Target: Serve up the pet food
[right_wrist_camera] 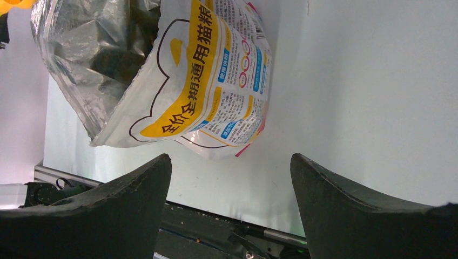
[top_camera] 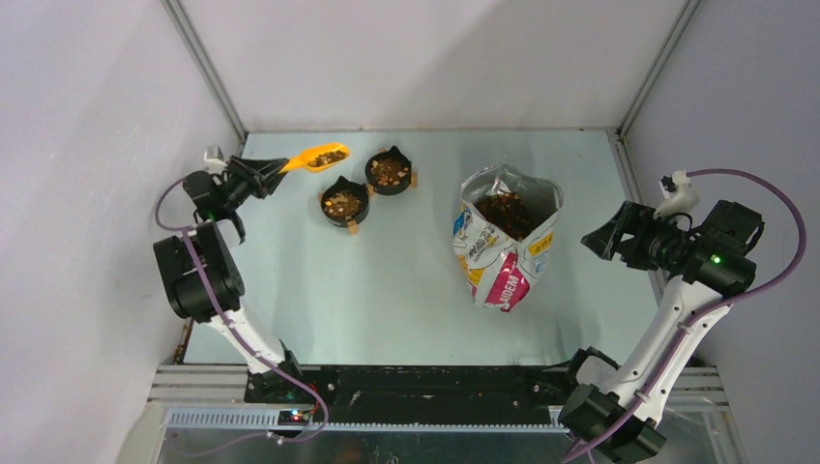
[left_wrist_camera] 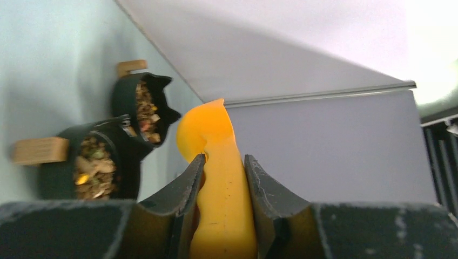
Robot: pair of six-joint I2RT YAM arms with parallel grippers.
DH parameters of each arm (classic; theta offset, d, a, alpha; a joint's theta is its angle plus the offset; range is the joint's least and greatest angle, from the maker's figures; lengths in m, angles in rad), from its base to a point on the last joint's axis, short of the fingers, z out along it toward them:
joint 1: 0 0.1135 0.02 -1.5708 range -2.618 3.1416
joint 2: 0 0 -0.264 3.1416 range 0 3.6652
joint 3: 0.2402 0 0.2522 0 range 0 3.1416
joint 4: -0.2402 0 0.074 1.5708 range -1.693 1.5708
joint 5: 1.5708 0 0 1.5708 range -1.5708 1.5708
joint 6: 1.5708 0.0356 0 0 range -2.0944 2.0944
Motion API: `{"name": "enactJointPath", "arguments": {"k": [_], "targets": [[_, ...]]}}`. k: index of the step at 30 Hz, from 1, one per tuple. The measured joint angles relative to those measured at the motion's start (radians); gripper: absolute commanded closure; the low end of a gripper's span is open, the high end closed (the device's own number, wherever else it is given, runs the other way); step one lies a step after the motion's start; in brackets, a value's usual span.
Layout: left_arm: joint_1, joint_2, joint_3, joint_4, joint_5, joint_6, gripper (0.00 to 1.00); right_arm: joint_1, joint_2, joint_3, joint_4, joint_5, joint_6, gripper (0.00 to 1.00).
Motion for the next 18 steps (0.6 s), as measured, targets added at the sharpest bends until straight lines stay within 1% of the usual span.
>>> {"name": "enactJointPath", "arguments": {"k": [5, 15, 18], "targets": [[0.034, 0.0, 0.0, -0.16, -0.003, 0.184, 1.0, 0.0, 0.0, 0.0, 0.0, 0.0, -0.001, 0.17], [0.035, -0.002, 0.0, -0.469, -0.049, 0.522, 1.0, 0.0, 0.0, 0.0, 0.0, 0.0, -0.002, 0.16], [0.035, -0.021, 0.006, -0.55, -0.05, 0.594, 1.0, 0.0, 0.0, 0.0, -0.001, 0.0, -0.002, 0.16]]}}
